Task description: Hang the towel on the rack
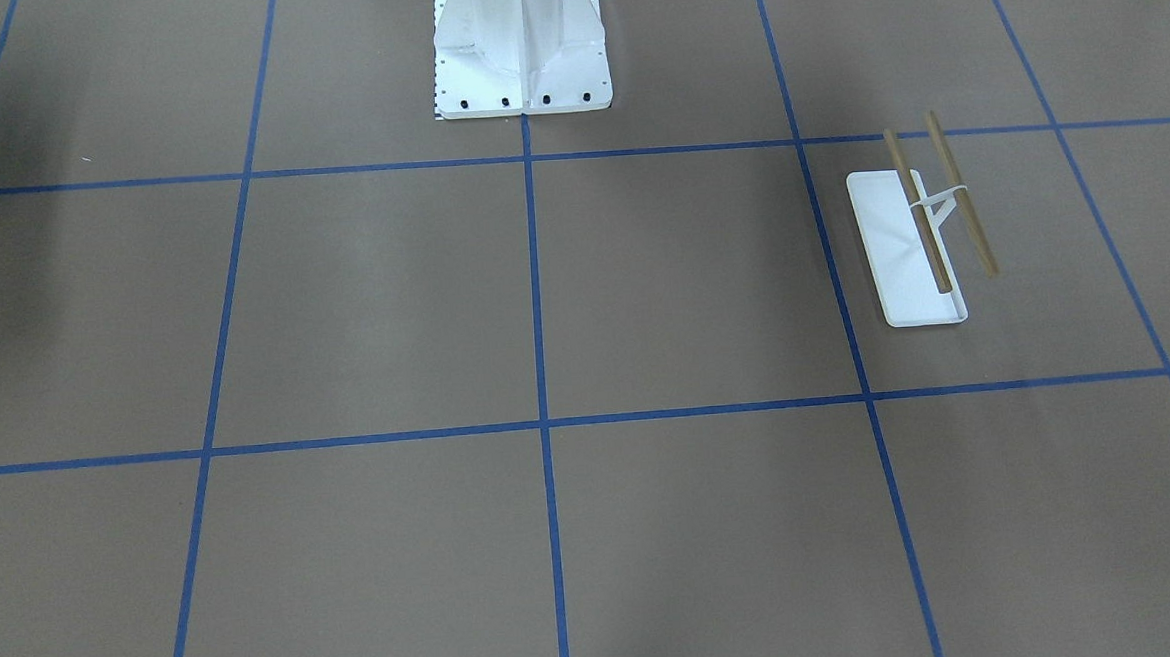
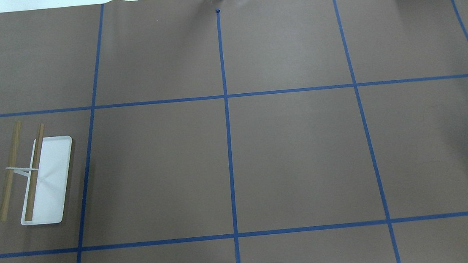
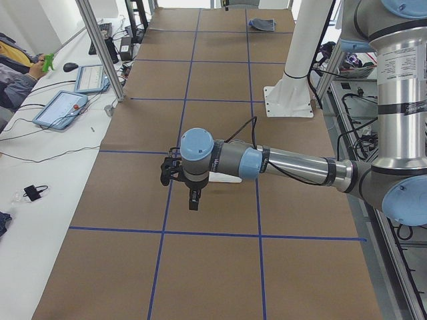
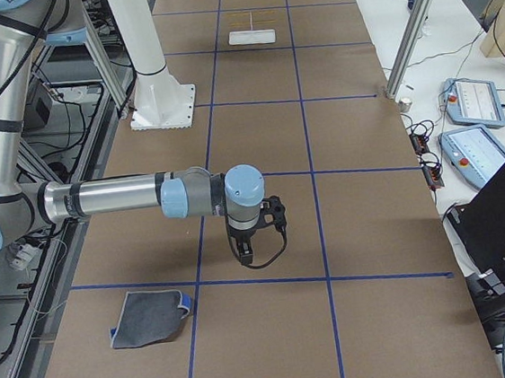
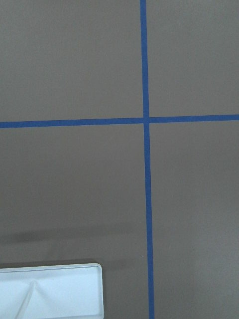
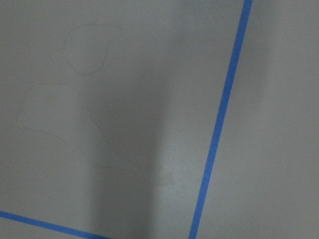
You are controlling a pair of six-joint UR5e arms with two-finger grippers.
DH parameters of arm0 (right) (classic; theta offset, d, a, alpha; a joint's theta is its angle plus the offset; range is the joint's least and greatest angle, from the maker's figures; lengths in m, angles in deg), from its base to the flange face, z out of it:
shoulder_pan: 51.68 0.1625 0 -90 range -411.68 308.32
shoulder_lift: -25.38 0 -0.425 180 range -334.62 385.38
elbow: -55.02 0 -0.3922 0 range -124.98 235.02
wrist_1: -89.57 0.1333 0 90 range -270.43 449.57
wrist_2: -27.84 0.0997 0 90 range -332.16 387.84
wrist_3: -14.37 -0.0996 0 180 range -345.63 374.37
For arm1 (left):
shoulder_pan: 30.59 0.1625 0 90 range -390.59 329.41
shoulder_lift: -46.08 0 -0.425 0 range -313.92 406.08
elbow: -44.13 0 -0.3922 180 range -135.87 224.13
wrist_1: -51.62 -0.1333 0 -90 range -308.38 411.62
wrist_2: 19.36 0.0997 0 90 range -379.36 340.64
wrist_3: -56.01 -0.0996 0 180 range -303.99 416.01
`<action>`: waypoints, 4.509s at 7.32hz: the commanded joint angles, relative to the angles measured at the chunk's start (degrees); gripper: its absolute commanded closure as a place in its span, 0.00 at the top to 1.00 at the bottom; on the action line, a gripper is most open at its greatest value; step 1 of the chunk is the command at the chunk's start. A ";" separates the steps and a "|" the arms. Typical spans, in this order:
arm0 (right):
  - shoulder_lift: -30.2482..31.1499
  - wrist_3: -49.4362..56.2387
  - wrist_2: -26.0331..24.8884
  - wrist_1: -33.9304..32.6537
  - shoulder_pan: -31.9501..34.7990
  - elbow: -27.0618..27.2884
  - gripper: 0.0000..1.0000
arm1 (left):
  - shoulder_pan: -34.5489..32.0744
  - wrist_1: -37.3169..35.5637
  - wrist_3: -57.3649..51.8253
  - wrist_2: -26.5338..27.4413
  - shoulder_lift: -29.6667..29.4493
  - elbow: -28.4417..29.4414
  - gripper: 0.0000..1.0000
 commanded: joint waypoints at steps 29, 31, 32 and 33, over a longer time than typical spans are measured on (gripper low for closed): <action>5.34 -8.20 8.93 1.02 1.01 -19.10 0.87 | -0.03 5.49 0.69 0.35 -0.76 -0.67 0.98; 5.43 -8.21 7.52 1.02 1.01 -19.62 0.97 | -0.03 5.49 0.78 0.26 -0.67 -0.84 0.98; 5.43 -7.94 7.60 0.93 1.01 -20.32 0.93 | -0.03 5.58 0.78 0.26 -0.67 -0.84 0.98; 5.43 -7.94 7.87 0.85 1.01 -20.68 0.90 | -0.12 5.58 0.78 0.26 -0.67 -0.93 0.98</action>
